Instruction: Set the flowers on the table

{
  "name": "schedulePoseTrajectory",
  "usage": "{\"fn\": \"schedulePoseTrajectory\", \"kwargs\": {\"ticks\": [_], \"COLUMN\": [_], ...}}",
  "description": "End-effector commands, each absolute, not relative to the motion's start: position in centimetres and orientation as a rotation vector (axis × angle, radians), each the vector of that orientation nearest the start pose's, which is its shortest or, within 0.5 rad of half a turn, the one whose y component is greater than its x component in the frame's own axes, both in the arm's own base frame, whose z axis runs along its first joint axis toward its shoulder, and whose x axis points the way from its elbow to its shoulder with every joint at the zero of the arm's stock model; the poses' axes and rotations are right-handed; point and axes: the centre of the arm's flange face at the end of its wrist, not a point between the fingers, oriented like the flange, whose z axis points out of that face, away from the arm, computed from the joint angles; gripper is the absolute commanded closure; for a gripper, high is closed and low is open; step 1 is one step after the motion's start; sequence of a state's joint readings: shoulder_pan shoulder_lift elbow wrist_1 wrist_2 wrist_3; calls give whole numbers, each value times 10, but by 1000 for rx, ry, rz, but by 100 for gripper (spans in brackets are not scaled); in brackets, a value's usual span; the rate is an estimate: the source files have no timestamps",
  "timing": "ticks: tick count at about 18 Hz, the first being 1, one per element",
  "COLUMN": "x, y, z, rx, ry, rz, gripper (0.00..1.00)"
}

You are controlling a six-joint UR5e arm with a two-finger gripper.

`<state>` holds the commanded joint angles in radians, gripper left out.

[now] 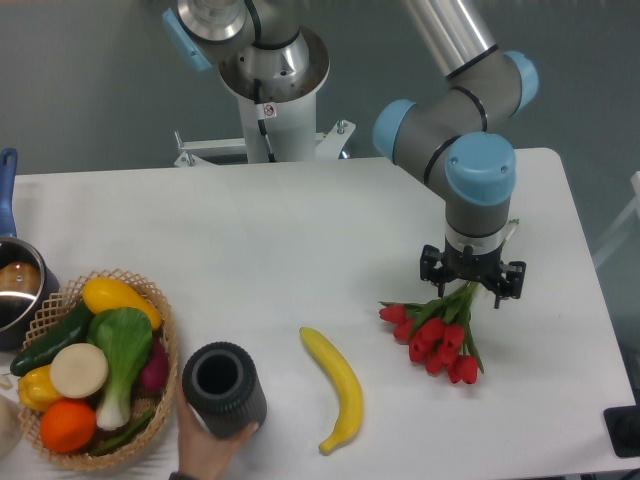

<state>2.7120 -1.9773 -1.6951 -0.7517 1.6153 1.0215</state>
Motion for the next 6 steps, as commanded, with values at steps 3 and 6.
{"fn": "schedulePoseTrajectory", "kwargs": {"ticks": [3, 6], "x": [-529, -531], "y": [365, 357], "z": [286, 281], "rx": [-3033, -3051], "ry": [-99, -19], "rz": [425, 416], "gripper": [0, 0]}}
